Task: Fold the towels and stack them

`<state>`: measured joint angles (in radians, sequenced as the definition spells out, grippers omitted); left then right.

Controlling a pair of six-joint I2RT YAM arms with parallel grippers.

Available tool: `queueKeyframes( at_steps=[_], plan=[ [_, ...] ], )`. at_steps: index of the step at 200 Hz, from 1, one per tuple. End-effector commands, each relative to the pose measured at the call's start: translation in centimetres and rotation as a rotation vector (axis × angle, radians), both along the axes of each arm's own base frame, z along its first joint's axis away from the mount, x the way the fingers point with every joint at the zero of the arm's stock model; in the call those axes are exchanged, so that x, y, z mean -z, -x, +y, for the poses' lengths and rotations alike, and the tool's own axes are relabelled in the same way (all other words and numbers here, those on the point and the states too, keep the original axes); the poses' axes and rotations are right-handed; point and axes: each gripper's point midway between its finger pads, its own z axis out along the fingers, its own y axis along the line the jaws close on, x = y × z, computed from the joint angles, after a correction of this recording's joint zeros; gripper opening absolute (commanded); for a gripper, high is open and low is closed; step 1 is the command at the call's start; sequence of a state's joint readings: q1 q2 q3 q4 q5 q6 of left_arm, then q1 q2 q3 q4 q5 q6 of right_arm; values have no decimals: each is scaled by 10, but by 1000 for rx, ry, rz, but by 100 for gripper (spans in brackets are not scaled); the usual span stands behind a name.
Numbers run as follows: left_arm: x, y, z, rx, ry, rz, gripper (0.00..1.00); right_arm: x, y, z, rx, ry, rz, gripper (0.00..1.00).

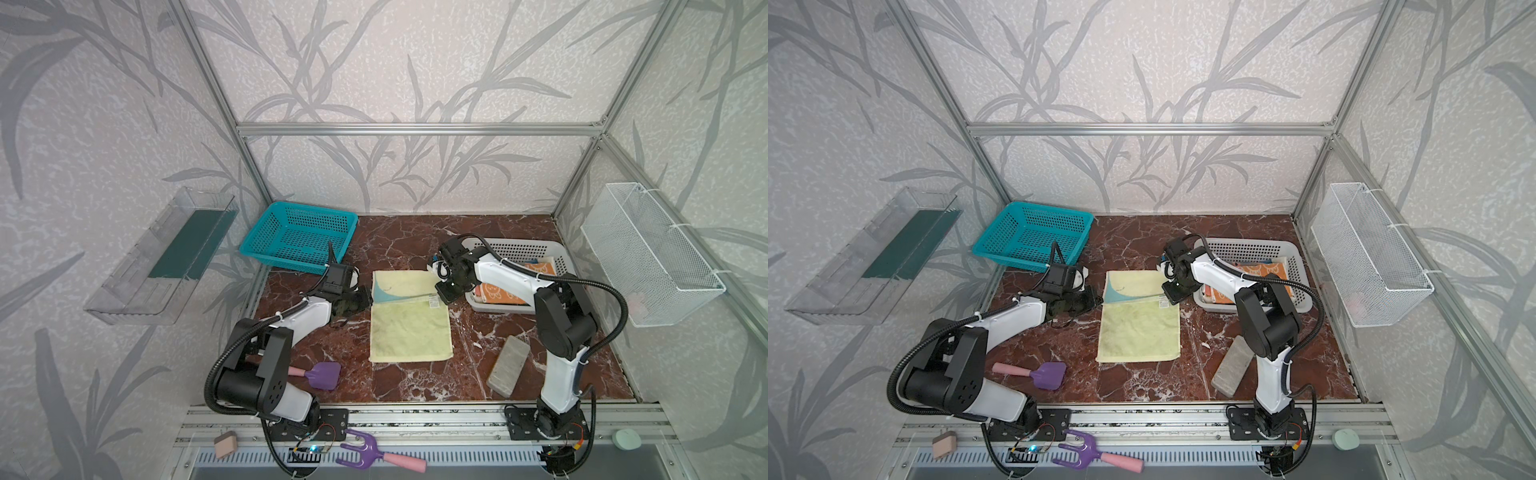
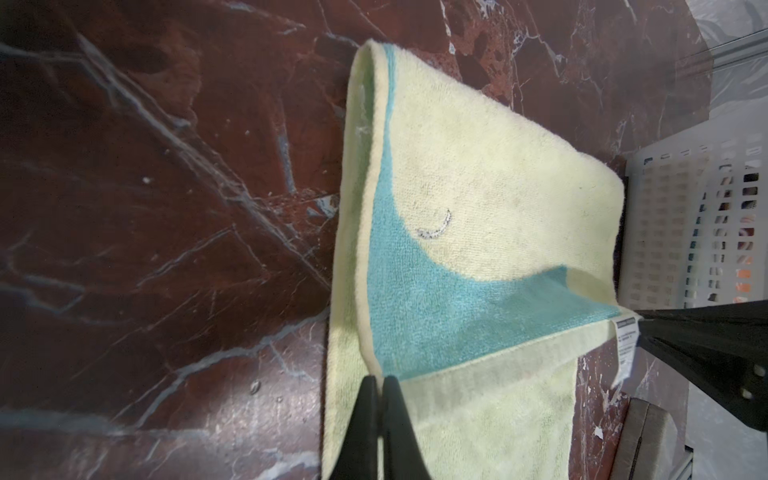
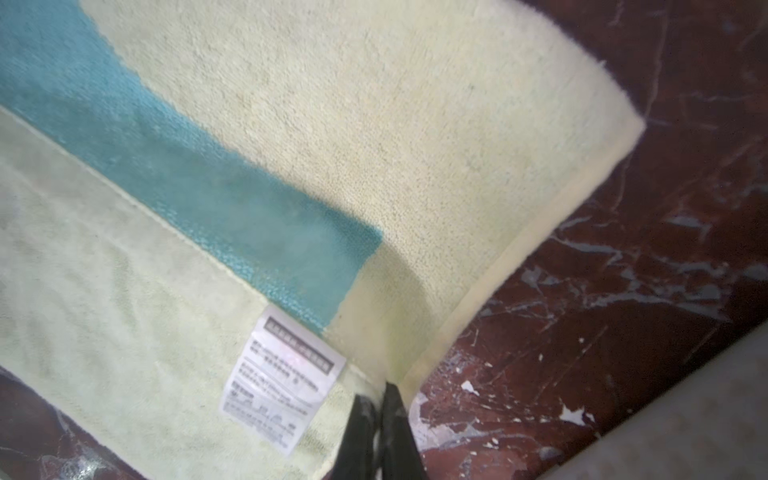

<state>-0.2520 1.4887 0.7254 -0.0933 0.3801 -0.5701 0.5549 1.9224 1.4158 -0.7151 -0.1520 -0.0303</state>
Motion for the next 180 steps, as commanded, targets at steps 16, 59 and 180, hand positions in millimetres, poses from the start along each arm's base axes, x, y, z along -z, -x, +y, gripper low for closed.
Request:
queueKeyframes(
  at_steps=[16, 59, 180],
  plan=[
    [8, 10, -12, 14, -28, 15, 0, 25, 13, 6, 11, 25, 22, 0],
    [41, 12, -15, -20, -2, 64, 0, 58, 7, 10, 15, 57, 50, 0],
    [42, -31, 11, -39, -73, 80, 0, 0, -52, 10, -47, 168, -124, 0]
  ],
)
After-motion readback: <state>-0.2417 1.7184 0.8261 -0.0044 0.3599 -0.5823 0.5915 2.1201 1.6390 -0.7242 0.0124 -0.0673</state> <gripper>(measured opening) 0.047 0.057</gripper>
